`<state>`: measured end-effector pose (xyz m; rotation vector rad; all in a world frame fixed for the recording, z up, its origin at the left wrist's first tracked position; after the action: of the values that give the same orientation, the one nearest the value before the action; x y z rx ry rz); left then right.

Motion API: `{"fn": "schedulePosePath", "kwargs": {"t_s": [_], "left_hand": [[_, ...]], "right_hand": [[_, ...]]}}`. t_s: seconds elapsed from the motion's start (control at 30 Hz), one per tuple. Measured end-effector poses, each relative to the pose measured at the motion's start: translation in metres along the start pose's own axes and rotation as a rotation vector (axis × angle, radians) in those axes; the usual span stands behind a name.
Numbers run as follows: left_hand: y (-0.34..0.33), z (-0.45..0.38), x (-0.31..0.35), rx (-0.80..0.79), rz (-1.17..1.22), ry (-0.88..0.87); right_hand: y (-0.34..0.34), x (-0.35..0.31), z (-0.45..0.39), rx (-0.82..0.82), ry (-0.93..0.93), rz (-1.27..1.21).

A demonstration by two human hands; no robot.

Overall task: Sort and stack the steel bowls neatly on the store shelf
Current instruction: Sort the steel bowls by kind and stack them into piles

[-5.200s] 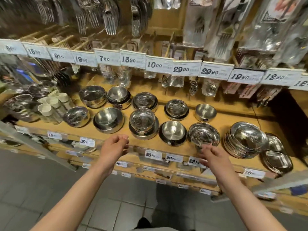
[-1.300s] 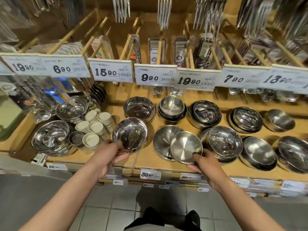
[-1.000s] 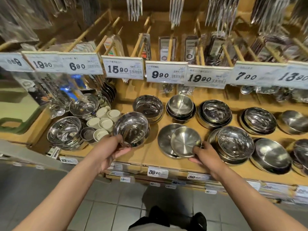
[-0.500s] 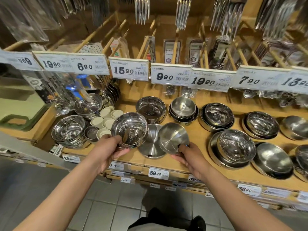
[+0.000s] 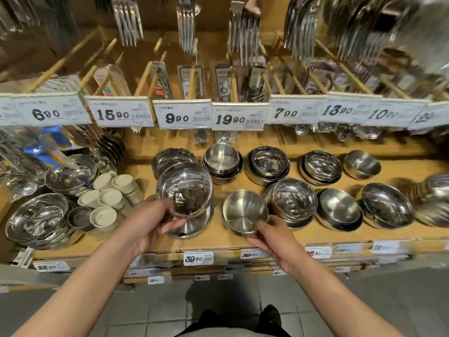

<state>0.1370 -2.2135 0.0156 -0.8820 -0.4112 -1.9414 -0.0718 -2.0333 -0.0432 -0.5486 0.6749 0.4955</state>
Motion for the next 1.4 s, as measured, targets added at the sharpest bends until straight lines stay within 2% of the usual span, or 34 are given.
{"fn": "schedulePosePath", "kwargs": {"t_s": [0.27,0.63,0.97,1.2,1.3,1.4], "left_hand": [[-0.032,-0.007,-0.017,-0.040,-0.049,0.033],[-0.109,-0.042,-0.079,-0.028,-0.172,0.015],[-0.119,-0.065,-0.090,0.003,-0.193,0.027],[-0.128,-0.070,-0.086,-0.121,-0.143,0.039],[-0.118,-0.075,-0.088,-0.051,-0.210,0.055],[-0.109,-0.079,-0.093,-0.022,-0.159,0.103]], "right_hand": [[0.046,0.006,0.033,0.080,0.028,-0.042],[0.105,-0.033,0.076,0.216,0.135,-0.253],[0.120,-0.034,0.091,0.236,0.164,-0.260],[0.124,-0.033,0.091,0.260,0.169,-0.256],[0.124,-0.031,0.090,0.247,0.164,-0.254],[0.124,-0.031,0.088,0.240,0.161,-0.259]]}}
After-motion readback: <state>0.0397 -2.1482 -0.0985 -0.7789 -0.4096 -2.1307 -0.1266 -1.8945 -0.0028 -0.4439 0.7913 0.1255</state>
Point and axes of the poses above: each hand's wrist, its own z-axis away from the middle knuckle, its own y-axis out of the back of the hand, x = y × z, the point moved 6 cm from there along -z, towards the middle knuckle, and after that the axes turned 8 degrees about -z, right-handed, at the moved point
